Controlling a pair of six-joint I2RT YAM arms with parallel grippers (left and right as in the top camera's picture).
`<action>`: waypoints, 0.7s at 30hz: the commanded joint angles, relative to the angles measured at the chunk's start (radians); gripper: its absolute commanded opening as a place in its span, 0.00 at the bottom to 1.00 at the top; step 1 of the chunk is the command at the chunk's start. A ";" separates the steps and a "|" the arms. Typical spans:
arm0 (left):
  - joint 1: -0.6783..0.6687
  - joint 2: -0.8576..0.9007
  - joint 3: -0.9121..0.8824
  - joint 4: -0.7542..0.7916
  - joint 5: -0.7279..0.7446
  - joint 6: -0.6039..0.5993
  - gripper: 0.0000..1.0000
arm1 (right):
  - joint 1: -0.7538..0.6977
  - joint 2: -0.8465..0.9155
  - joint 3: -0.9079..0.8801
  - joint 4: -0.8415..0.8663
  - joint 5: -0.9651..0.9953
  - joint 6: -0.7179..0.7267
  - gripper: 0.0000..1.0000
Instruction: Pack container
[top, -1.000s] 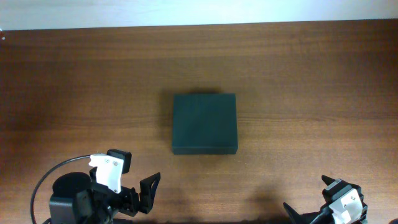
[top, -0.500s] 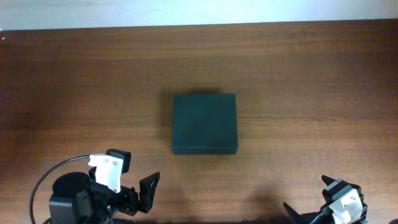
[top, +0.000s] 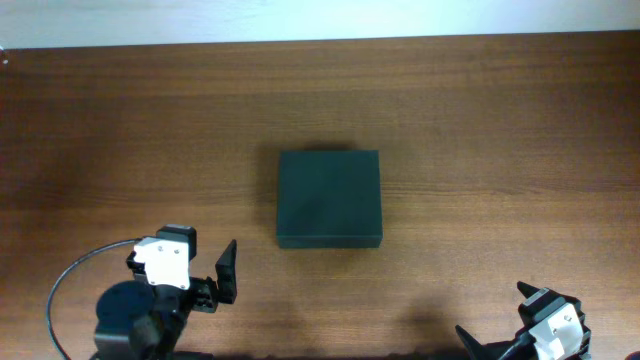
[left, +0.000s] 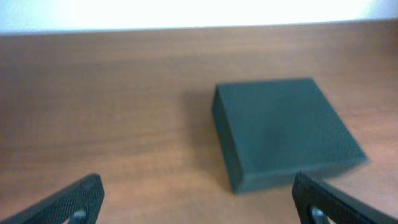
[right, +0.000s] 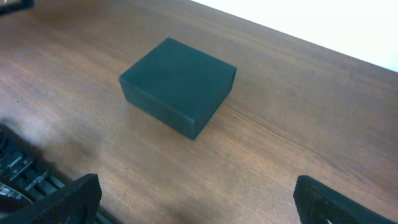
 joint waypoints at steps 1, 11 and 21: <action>0.034 -0.076 -0.117 0.057 -0.038 0.078 0.99 | 0.005 -0.005 -0.003 0.003 0.005 0.008 0.99; 0.090 -0.277 -0.411 0.128 -0.038 0.084 0.99 | 0.005 -0.005 -0.003 0.003 0.005 0.008 0.99; 0.093 -0.351 -0.537 0.127 -0.055 0.084 0.99 | 0.005 -0.005 -0.003 0.003 0.005 0.008 0.99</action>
